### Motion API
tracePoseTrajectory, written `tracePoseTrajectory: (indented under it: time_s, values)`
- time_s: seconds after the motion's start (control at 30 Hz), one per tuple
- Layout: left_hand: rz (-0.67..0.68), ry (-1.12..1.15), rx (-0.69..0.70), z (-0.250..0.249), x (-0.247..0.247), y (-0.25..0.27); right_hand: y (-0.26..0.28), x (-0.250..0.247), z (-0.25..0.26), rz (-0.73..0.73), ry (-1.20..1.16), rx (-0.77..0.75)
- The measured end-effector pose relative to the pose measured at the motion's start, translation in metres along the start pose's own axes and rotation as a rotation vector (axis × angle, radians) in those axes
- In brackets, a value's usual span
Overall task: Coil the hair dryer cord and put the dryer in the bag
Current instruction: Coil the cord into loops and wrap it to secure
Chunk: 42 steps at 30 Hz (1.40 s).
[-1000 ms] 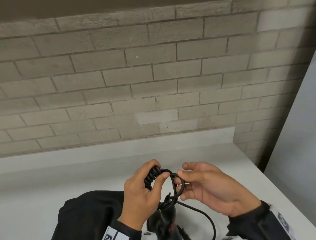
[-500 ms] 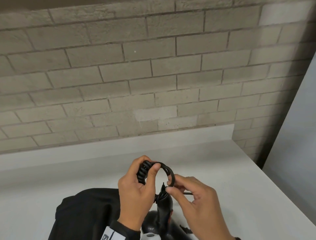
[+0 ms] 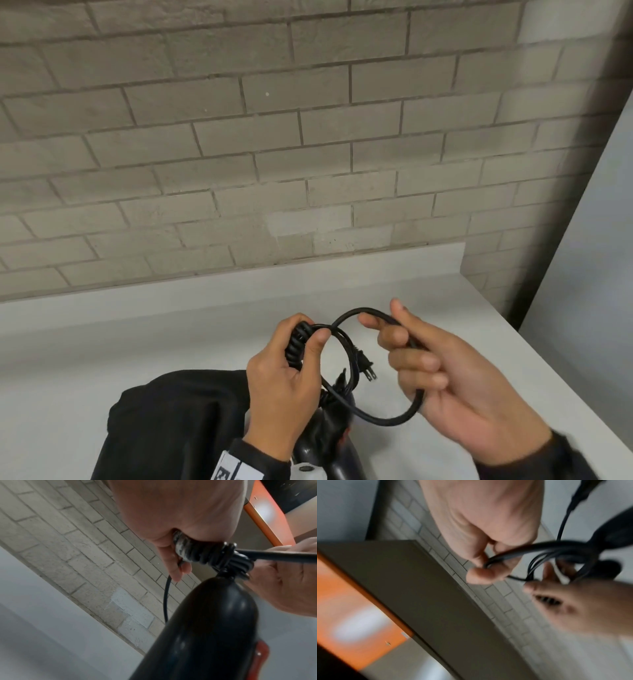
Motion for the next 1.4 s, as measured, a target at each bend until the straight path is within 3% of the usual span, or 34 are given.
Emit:
tracePoseTrajectory:
  time_s: [0.17,0.23,0.3,0.5,0.67,0.77,0.83,0.93,1.03,1.07,1.13,1.17,1.27,1.33,1.4]
  values:
    - [-0.098,-0.005,-0.068,0.007,-0.012,0.001,0.002,-0.028,-0.035,-0.105,0.540,-0.420]
    - [-0.105,-0.006,-0.086,0.009,-0.013,0.003,0.002,-0.039,-0.055,-0.169,0.779,-0.440]
    - [-0.099,0.006,-0.103,0.009,-0.012,0.005,0.001,-0.041,-0.072,-0.215,0.871,-0.419]
    - [-0.087,0.025,-0.122,0.009,-0.013,0.004,0.007,-0.038,-0.076,-0.365,0.708,-0.441]
    - [-0.127,-0.083,-0.135,0.016,-0.029,-0.002,0.015,-0.054,-0.061,-0.334,0.069,-0.339]
    - [-0.140,-0.016,-0.170,0.018,-0.029,0.000,0.025,-0.066,-0.049,-0.403,-0.038,-0.220]
    - [-0.139,0.060,-0.198,0.016,-0.023,0.003,0.026,-0.076,-0.048,-0.499,0.105,-0.158]
    - [-0.110,0.121,-0.230,0.009,-0.009,0.008,0.023,-0.098,-0.054,-0.700,0.343,-0.201]
    - [-0.086,0.122,-0.220,0.004,-0.001,0.012,0.027,-0.093,-0.053,-0.969,0.750,-0.360]
    - [-0.084,0.116,-0.210,0.003,-0.001,0.013,0.032,-0.084,-0.050,-1.020,0.868,-0.483]
    - [-0.079,0.095,-0.186,0.001,0.000,0.013,0.037,-0.055,-0.048,-0.913,1.045,-0.685]
    - [-0.077,0.084,-0.177,0.000,0.001,0.013,0.037,-0.042,-0.052,-0.790,1.141,-0.685]
    - [-0.087,0.081,-0.174,-0.002,0.002,0.013,0.031,-0.018,-0.070,-0.365,1.373,-0.440]
    - [-0.085,0.086,-0.182,-0.003,0.001,0.012,0.027,-0.013,-0.074,-0.166,1.248,-0.352]
    - [-0.083,0.108,-0.197,-0.003,-0.002,0.011,0.028,-0.016,-0.068,-0.148,1.103,-0.394]
Point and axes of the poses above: each hand's wrist, its own y-axis away from the middle knuckle, its own x-axis out of the palm, z = x × y, the point moved 4 cm from there along -y, towards the middle knuckle, and after that the axes turned 15 degrees about y, right-handed, at the moved point
